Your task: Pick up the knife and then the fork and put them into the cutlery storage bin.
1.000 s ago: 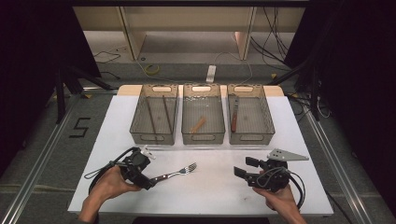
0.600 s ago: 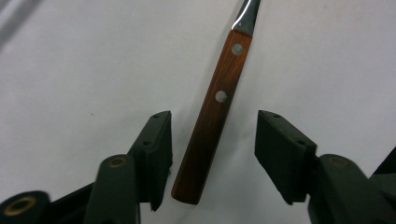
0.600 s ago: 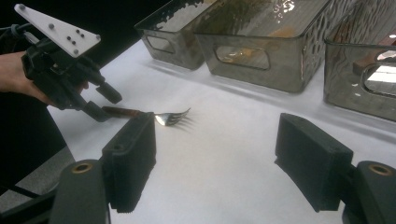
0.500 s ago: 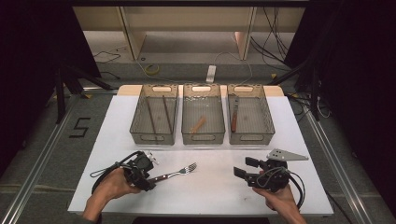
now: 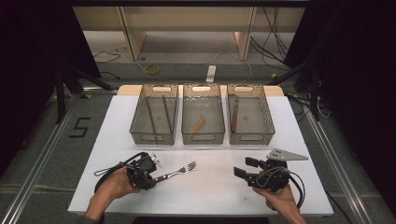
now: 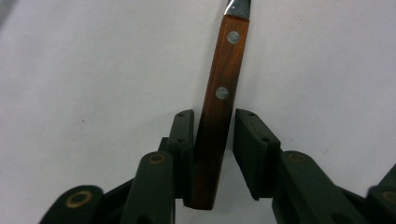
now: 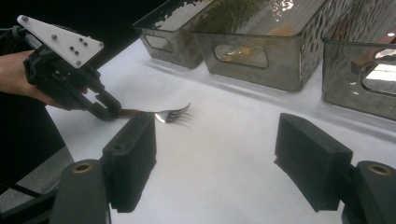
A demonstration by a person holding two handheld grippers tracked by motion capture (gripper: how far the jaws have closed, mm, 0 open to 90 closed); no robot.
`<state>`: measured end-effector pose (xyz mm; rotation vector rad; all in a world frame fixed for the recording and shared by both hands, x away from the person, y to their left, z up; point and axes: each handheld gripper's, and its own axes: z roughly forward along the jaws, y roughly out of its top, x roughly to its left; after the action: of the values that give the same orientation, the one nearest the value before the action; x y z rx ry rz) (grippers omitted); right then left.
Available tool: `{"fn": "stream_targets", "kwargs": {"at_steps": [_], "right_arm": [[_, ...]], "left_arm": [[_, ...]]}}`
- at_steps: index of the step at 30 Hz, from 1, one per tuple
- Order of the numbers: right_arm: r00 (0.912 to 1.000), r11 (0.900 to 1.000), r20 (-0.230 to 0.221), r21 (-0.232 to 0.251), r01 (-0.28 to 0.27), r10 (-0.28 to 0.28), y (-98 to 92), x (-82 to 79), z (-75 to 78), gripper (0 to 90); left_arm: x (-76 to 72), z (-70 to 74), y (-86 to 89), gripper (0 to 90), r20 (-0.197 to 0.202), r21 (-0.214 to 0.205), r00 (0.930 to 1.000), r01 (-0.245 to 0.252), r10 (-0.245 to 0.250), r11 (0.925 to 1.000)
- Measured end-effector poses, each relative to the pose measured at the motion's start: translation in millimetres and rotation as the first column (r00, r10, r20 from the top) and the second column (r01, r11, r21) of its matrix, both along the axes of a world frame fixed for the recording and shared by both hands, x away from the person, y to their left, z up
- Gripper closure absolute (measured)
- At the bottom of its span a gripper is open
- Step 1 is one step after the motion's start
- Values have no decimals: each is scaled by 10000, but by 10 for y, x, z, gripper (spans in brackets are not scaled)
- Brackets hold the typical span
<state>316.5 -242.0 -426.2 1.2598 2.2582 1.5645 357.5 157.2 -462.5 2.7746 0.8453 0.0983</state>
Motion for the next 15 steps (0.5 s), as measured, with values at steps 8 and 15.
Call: {"fn": "stream_targets", "kwargs": {"at_steps": [8, 15], "right_arm": [[10000, 10000, 20, -49, -52, 52, 0, -3, 2, 299], [10000, 10000, 6, -5, -50, 50, -1, 0, 0, 299]], "left_arm": [[-20, 2, -5, 748, 90, 15, 9991, 410, -410, 9992], [-26, 6, 16, 752, 167, -211, 9996, 234, -230, 9995]]}}
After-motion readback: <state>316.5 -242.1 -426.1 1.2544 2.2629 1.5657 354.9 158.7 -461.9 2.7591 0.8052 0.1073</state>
